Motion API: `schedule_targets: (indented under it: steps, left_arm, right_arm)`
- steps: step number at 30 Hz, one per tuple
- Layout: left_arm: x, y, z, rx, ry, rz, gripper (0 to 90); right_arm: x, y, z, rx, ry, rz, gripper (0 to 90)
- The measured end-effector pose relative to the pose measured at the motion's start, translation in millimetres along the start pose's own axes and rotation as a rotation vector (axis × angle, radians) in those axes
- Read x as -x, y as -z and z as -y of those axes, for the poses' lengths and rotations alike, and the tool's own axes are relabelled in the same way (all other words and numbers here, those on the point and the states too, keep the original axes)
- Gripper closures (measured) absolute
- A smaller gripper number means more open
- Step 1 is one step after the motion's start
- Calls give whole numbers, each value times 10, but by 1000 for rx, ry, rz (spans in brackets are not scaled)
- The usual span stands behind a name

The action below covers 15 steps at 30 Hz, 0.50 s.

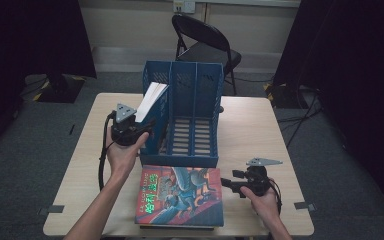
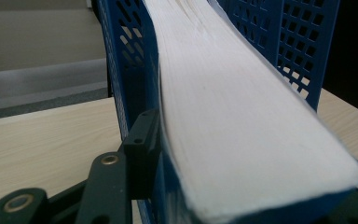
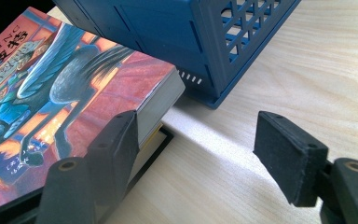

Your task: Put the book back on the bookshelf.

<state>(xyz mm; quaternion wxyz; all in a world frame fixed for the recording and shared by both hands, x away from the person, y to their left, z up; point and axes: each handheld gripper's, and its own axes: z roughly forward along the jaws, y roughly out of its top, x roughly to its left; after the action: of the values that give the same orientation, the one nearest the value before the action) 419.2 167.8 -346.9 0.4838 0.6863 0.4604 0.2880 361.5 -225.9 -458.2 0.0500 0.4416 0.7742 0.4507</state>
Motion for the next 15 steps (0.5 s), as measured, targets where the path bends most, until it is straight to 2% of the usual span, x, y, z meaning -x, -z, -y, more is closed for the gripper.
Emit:
schedule_targets:
  steps: [3,6,8,13,15]
  left_arm:
    - [2,5,3,-2,-1,1,502]
    - [-20,36,-25,-33,24,10,492]
    - [-31,41,-37,-46,21,18,479]
    - [-122,92,-97,-93,79,90,450]
    - [-149,116,-102,-98,82,99,450]
  right_arm:
    - [2,-2,1,-1,-1,-1,302]
    - [6,-6,4,-2,-3,-3,301]
    - [7,-6,5,-1,-3,-3,302]
    - [10,-7,4,-1,-2,-5,302]
    - [8,-5,4,-2,-3,-5,303]
